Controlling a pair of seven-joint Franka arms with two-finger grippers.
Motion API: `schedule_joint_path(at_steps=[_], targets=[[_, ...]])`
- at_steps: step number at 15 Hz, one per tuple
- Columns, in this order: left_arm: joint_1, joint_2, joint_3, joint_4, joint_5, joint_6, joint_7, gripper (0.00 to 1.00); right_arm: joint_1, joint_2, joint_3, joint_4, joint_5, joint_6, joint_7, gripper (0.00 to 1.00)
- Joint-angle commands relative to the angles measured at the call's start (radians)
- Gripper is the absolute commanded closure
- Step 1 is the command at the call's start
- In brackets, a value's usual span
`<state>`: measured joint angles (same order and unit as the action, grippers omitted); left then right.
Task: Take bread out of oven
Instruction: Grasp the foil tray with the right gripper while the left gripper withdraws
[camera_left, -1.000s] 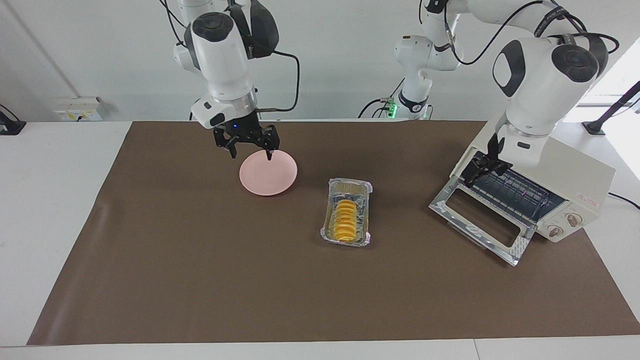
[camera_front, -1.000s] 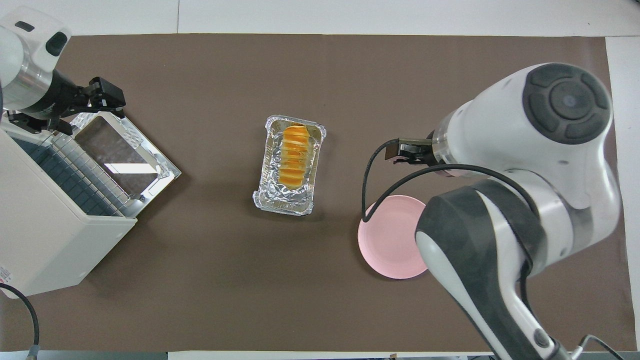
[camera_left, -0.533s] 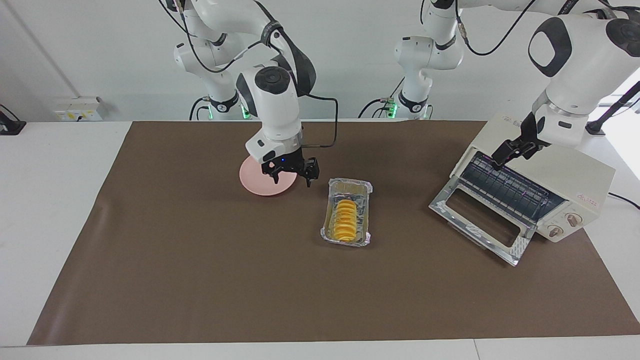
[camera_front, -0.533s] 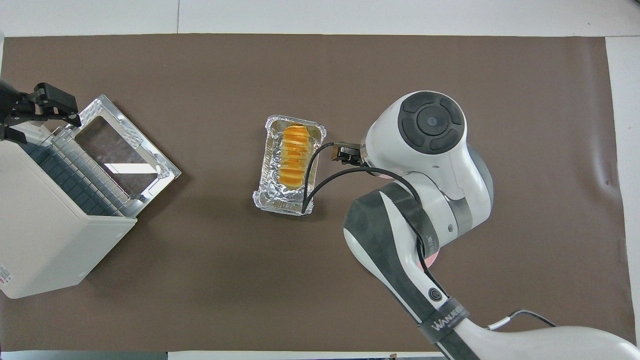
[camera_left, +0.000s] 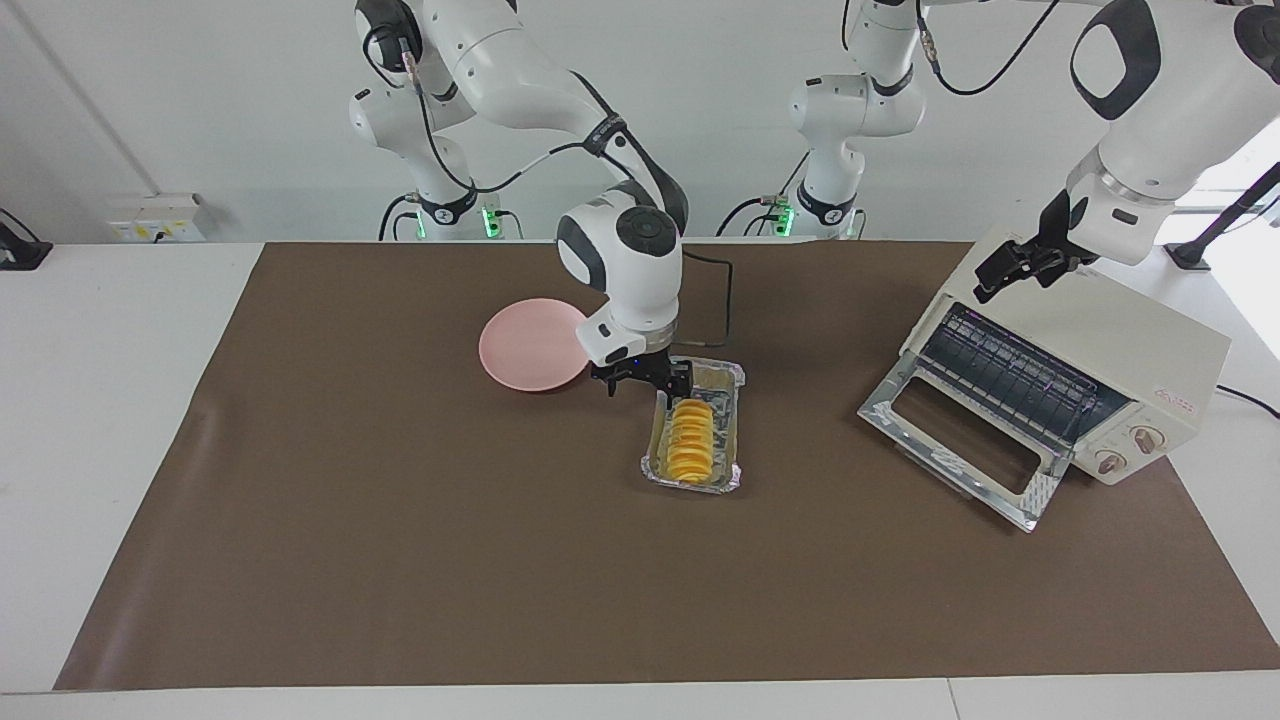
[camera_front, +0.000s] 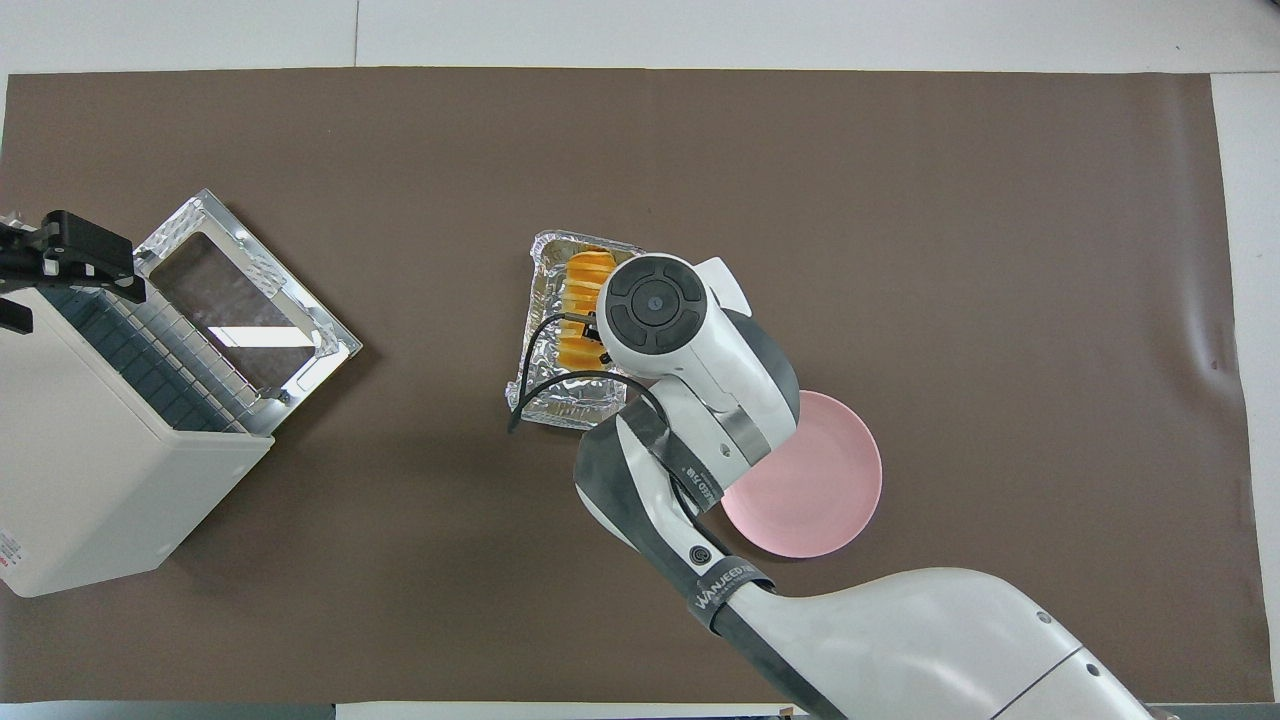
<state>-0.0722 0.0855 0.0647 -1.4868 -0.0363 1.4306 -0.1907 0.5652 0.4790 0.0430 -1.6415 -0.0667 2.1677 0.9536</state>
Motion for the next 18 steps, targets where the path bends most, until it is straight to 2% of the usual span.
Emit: schedule_joint_path(at_steps=[1, 3, 10, 13, 14, 15, 16, 17, 18], targets=[[0.012, -0.081, -0.019, -0.108, -0.005, 0.008, 0.019, 0.0, -0.024, 0.027, 0.009, 0.043, -0.028, -0.003, 0.024, 0.0], [0.011, -0.113, -0.022, -0.151, -0.005, 0.031, 0.019, 0.0, -0.021, 0.05, 0.009, 0.043, -0.03, 0.02, 0.023, 0.0], [0.008, -0.113, -0.026, -0.158, -0.007, 0.056, 0.023, 0.0, -0.025, 0.061, 0.009, 0.032, -0.035, 0.043, -0.075, 0.0], [0.006, -0.113, -0.026, -0.158, -0.005, 0.063, 0.023, 0.0, -0.021, 0.061, 0.009, 0.012, -0.035, 0.093, -0.092, 0.13], [0.008, -0.113, -0.026, -0.158, -0.005, 0.063, 0.023, 0.0, -0.021, 0.061, 0.009, 0.009, -0.035, 0.105, -0.093, 0.25], [0.012, -0.113, -0.026, -0.158, -0.005, 0.062, 0.022, 0.0, -0.019, 0.061, 0.009, 0.003, -0.036, 0.121, -0.098, 0.42], [0.012, -0.113, -0.026, -0.158, -0.005, 0.062, 0.022, 0.0, -0.016, 0.061, 0.009, -0.006, -0.036, 0.138, -0.122, 0.68], [0.009, -0.113, -0.025, -0.155, -0.005, 0.062, 0.011, 0.0, -0.013, 0.061, 0.008, -0.017, -0.036, 0.144, -0.131, 1.0], [0.008, -0.113, -0.025, -0.153, -0.005, 0.062, 0.013, 0.0, -0.011, 0.059, 0.008, -0.017, -0.036, 0.141, -0.133, 1.0]])
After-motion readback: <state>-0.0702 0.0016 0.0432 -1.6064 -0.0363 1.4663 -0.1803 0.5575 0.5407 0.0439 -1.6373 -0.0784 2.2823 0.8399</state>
